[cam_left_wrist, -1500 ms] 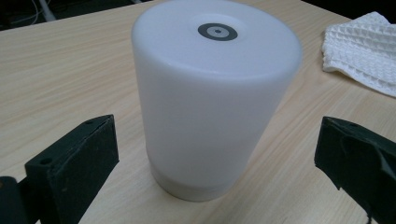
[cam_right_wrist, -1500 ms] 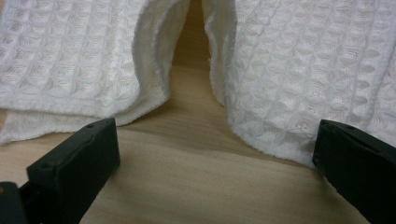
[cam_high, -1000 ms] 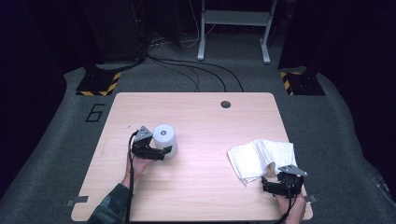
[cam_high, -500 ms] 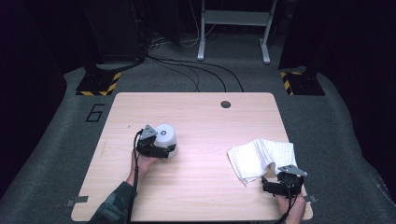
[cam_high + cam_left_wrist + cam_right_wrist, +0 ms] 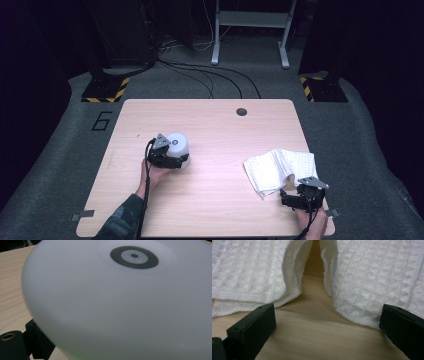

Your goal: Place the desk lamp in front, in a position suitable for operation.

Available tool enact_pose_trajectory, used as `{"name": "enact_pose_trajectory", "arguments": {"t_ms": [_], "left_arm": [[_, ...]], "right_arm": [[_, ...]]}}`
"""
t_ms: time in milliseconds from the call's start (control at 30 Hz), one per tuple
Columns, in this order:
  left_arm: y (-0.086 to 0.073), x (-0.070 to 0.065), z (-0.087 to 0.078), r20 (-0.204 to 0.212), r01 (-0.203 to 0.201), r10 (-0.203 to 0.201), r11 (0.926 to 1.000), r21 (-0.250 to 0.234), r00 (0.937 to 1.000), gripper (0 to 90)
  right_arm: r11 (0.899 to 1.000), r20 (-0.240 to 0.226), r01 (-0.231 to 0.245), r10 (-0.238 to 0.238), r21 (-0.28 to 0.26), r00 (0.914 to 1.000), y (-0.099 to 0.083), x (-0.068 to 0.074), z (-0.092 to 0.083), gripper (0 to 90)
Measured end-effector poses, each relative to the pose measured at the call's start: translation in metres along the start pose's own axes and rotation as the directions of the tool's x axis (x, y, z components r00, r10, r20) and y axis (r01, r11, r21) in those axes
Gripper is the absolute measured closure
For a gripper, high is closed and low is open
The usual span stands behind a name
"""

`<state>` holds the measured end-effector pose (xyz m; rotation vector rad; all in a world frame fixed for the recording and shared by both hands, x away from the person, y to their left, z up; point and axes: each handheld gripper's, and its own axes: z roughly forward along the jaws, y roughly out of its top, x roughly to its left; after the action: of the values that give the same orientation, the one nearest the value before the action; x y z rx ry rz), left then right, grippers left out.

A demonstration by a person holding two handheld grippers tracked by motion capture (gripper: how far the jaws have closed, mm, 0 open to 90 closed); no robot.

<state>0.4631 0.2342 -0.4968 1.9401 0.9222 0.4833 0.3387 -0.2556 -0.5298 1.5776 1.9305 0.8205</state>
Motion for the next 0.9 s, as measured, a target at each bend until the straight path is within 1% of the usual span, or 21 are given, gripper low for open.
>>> {"name": "enact_pose_trajectory", "arguments": {"t_ms": [33,100,200,267,367,433,467,500,567,633,700,733,800,833,867,900], "left_arm": [[0.0,-0.001,0.0,-0.002,-0.002,0.002,1.0,-0.004,1.0,7.4],[0.001,0.0,-0.001,-0.004,-0.023,0.023,0.9997,0.003,0.9997,7.9],[0.0,0.001,-0.003,0.003,-0.023,0.023,0.9997,-0.003,0.9997,8.2],[0.002,0.001,-0.005,-0.002,-0.016,0.016,0.9995,-0.027,0.9999,8.3],[0.005,-0.001,-0.012,0.003,-0.031,0.031,0.9988,-0.038,0.9995,8.4],[0.009,-0.003,-0.016,0.022,-0.035,0.035,0.9989,-0.032,0.9991,8.3],[0.011,-0.004,-0.019,0.027,-0.031,0.032,0.9986,-0.043,0.9991,8.4],[0.014,-0.005,-0.021,0.03,-0.04,0.042,0.9979,-0.051,0.9987,8.4],[0.019,-0.009,-0.026,0.047,-0.046,0.049,0.9975,-0.053,0.9977,8.4],[0.023,-0.014,-0.03,0.055,-0.069,0.072,0.996,-0.056,0.9959,8.4],[0.027,-0.02,-0.032,0.07,-0.082,0.086,0.995,-0.057,0.9938,8.3],[0.028,-0.023,-0.033,0.074,-0.086,0.091,0.9938,-0.07,0.9931,8.4],[0.03,-0.03,-0.034,0.089,-0.105,0.111,0.9919,-0.071,0.9898,8.4],[0.03,-0.034,-0.033,0.09,-0.103,0.11,0.9916,-0.078,0.9898,8.4],[0.031,-0.036,-0.033,0.105,-0.116,0.123,0.9911,-0.065,0.9868,8.4],[0.032,-0.039,-0.032,0.115,-0.123,0.129,0.9906,-0.061,0.985,8.4]], "right_arm": [[1.0,0.0,0.001,-0.001,0.004,1.0,0.0,0.0,0.0,0.0],[1.0,-0.001,0.001,-0.001,0.003,1.0,0.0,0.0,0.0,0.0],[1.0,0.0,0.001,-0.001,0.002,1.0,0.0,0.0,0.0,0.0],[1.0,0.0,0.001,-0.001,0.002,1.0,0.0,0.0,0.0,0.0],[1.0,0.0,0.001,-0.001,0.003,1.0,0.0,0.0,0.0,0.0],[1.0,-0.001,0.002,-0.002,0.007,1.0,0.0,0.0,0.0,0.1],[1.0,-0.001,0.001,-0.001,0.006,1.0,0.0,0.0,0.0,0.1],[1.0,-0.001,0.001,-0.001,0.001,1.0,0.0,0.0,0.0,0.1],[1.0,-0.001,0.001,-0.001,0.007,1.0,0.0,0.0,0.0,0.1],[1.0,0.0,0.0,0.0,0.0,1.0,0.0,0.0,0.0,0.1],[1.0,-0.001,0.001,-0.001,0.004,1.0,0.0,0.0,0.0,0.1],[1.0,-0.001,0.002,-0.002,0.006,1.0,0.0,0.0,0.0,0.1],[1.0,-0.001,0.001,-0.001,0.003,1.0,0.0,0.0,0.0,0.1],[1.0,-0.001,0.002,-0.002,0.006,1.0,0.0,0.0,0.0,0.0],[1.0,-0.001,0.001,-0.001,0.002,1.0,0.0,0.0,0.0,0.1],[1.0,-0.001,0.001,-0.001,0.003,1.0,0.0,0.0,0.0,0.1]]}}
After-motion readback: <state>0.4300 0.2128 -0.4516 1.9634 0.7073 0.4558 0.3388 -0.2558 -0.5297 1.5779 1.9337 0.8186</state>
